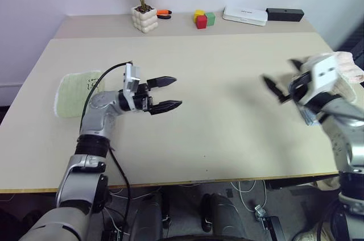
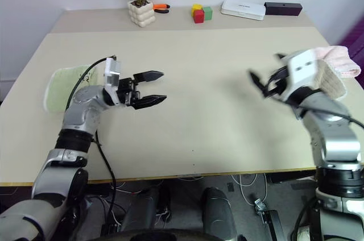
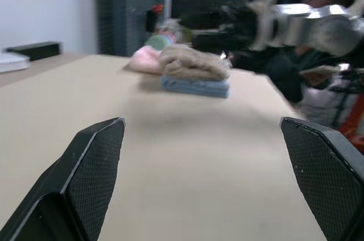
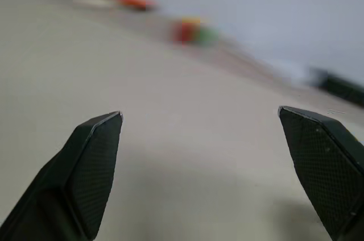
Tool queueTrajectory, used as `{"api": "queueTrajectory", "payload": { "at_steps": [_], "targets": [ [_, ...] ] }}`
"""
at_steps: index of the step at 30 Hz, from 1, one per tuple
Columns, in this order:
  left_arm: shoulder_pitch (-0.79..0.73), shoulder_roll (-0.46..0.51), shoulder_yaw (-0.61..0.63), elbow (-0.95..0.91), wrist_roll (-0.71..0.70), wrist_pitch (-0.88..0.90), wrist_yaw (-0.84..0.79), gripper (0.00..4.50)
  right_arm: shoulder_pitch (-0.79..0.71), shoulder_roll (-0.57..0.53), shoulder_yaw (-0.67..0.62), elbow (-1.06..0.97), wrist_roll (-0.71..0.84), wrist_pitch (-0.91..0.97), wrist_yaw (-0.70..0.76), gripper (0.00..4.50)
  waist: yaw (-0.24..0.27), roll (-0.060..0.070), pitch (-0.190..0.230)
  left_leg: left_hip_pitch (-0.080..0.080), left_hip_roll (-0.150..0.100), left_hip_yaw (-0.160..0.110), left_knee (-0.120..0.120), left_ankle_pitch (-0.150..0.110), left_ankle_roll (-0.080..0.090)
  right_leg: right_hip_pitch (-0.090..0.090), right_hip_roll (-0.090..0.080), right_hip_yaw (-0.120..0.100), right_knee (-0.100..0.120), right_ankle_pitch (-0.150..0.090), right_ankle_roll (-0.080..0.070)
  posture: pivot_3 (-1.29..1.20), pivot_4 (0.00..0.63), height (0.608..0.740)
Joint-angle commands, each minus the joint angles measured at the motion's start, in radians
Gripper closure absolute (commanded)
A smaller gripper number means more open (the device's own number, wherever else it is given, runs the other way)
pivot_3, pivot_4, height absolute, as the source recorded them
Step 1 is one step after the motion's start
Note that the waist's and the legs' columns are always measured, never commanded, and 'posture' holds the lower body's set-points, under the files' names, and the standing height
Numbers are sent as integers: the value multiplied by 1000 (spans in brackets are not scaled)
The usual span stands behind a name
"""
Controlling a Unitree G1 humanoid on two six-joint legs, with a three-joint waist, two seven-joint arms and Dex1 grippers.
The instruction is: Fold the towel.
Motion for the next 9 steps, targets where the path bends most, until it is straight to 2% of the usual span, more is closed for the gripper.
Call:
{"api": "queueTrajectory", "payload": {
  "at_steps": [1, 5, 9],
  "targets": [
    [47, 40, 45, -113, -27, 26, 43, 0, 7, -26, 46, -49, 33, -54, 172, 25, 3, 0, 0, 0, 0, 0, 0, 0, 0, 0, 0, 0, 0, 0, 0, 0, 150, 740],
    [118, 82, 68, -215, -45, 68, 80, 0, -22, 0, 64, -32, 111, -40, 309, 25, 3, -1, 0, 0, 0, -1, 2, -1, 1, 1, -1, 0, 0, 0, 0, 0, 150, 740],
    [180, 112, 89, -300, -59, 97, 124, 0, -82, 48, 111, 28, 68, -84, 339, 25, 2, -1, 0, 0, 0, -1, 2, -1, 1, 1, -1, -1, 0, 0, 0, 0, 150, 740]
  ]
}}
